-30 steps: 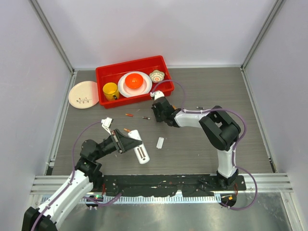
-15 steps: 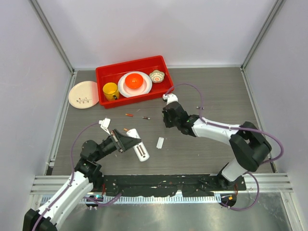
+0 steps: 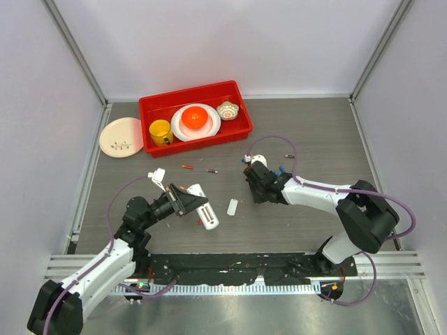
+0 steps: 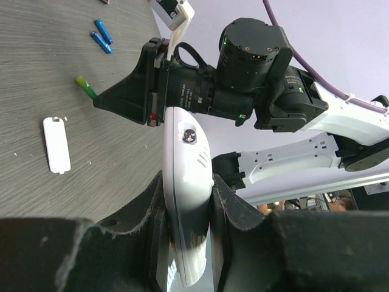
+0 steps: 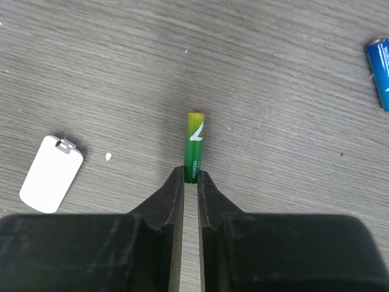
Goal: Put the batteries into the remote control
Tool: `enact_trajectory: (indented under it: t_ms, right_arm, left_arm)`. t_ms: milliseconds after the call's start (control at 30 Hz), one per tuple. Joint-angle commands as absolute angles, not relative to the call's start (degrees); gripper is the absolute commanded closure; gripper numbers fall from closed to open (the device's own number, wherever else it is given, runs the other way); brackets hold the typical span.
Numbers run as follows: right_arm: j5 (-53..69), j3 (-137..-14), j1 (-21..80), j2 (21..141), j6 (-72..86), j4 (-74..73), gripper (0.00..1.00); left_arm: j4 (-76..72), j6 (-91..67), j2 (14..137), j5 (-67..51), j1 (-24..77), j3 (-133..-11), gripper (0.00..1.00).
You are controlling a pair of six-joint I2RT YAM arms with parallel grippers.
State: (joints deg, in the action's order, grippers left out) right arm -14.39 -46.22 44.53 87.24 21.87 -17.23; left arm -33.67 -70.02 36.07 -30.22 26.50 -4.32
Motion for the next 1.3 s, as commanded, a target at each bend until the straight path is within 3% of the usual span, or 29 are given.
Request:
enact_trajectory:
  t_ms: [0, 167, 233, 433, 1000, 1067, 1100, 1167, 1267]
  right_arm:
    - [-14.4, -47.8, 44.8, 87.2, 22.7, -20.6, 0.94]
    - [-14.0, -48.5, 44.8, 88.5, 22.9, -21.4, 0.66]
    - [-14.0, -48.7, 44.8, 88.9, 22.9, -21.7, 0.6]
    - [-13.9, -49.7, 44.7, 89.7, 22.4, -22.4, 0.58]
    - [-10.7, -50.5, 43.5, 92.5, 19.6, -22.1, 0.74]
    - [-9.8, -50.2, 43.3, 92.5, 19.8, -22.0, 0.78]
    - [-9.5, -50.1, 43.2, 92.7, 19.9, -22.0, 0.88]
    - [-7.7, -49.9, 43.3, 93.4, 20.2, -21.6, 0.96]
    - [-6.9, -49.2, 43.1, 92.9, 21.8, -20.9, 0.99]
  left_arm:
    - [-40.4, -69.3, 36.7, -30.8, 26.3, -5.7, 1.0]
    - [-40.2, -68.9, 36.8, -30.8, 26.2, -5.6, 1.0]
    - [-40.1, -68.8, 36.8, -31.2, 26.3, -5.8, 1.0]
    - [-39.6, -68.6, 36.7, -31.4, 26.3, -5.7, 1.0]
    - [-40.0, -68.2, 36.8, -31.7, 26.2, -5.6, 1.0]
    - [-40.2, -68.0, 37.1, -31.7, 26.2, -5.5, 1.0]
    - [-40.2, -68.0, 37.2, -31.1, 26.3, -5.5, 1.0]
    - [-41.4, -68.0, 38.5, -30.6, 26.4, -5.7, 1.0]
    - [-45.3, -67.9, 43.0, -30.4, 26.7, -6.8, 1.0]
